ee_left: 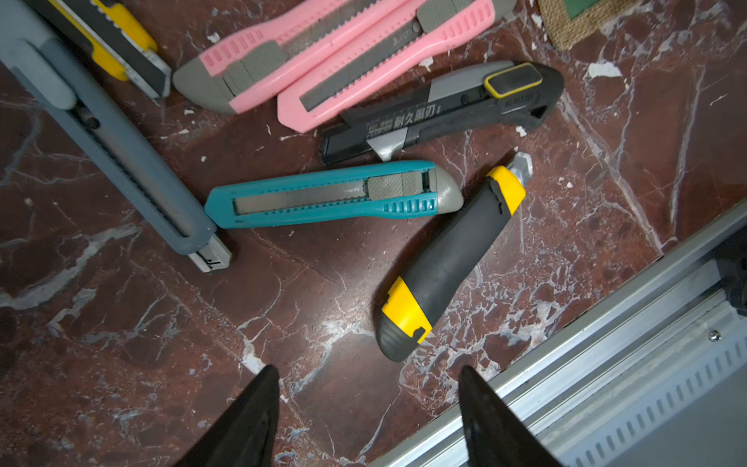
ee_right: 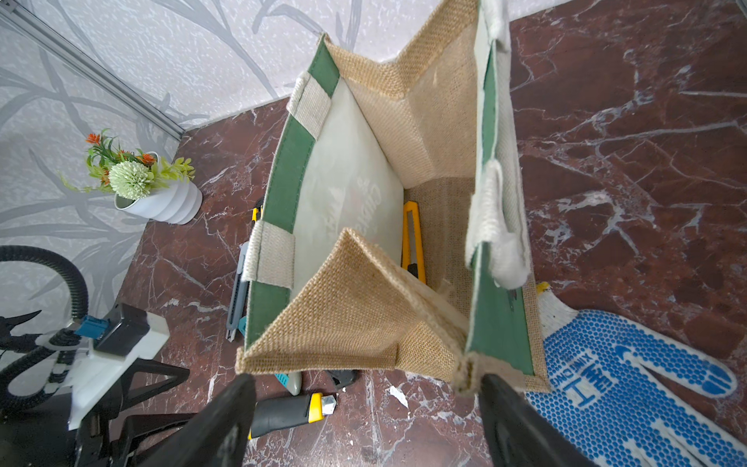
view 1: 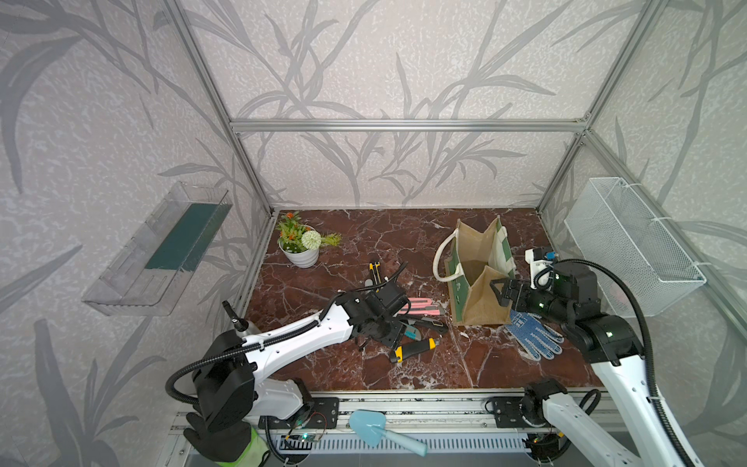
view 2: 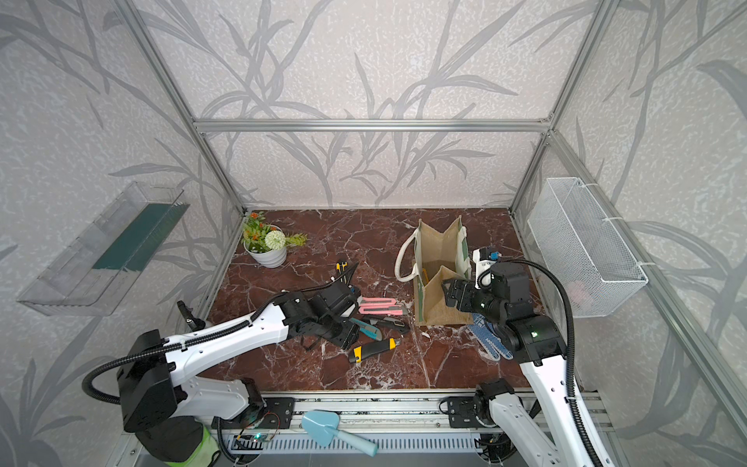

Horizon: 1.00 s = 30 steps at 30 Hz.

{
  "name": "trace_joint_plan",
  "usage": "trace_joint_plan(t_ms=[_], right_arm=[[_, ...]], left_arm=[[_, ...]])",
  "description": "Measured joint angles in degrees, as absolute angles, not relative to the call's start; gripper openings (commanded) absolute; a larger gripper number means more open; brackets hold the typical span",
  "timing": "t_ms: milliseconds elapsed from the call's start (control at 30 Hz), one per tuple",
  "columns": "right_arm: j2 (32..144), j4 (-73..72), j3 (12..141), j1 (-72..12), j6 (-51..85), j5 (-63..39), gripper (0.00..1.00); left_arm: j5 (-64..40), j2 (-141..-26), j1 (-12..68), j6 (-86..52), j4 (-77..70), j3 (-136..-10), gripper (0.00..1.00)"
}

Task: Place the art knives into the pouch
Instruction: Pick up the utility knife at the center of the board.

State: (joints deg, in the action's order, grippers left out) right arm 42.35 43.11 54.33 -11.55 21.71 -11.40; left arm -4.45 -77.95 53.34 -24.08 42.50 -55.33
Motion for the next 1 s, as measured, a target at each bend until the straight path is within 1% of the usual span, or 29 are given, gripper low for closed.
trace_joint_plan(t_ms=[333, 667, 900, 1000], right_arm=[[39.7, 43.7, 50.8, -11.6, 23.9, -12.1, 0.87], [36.5, 44.1, 50.1, -11.6, 25.3, -11.9, 0.87], [36.4, 44.1, 50.1, -11.6, 25.7, -11.4, 0.87], [36.4, 44.3, 50.1, -11.6, 25.7, -11.0, 0.87]], left_arm=[[-4.6, -83.7, 56.6, -23.3, 40.0, -55.0, 0.65], [-3.7, -89.3, 59.4, -22.6, 38.3, -55.0, 0.60], [-2.2, -93.5, 60.4, -22.7, 37.5, -55.0, 0.54], [-1.7, -94.5, 60.4, -22.8, 37.2, -55.0, 0.48]])
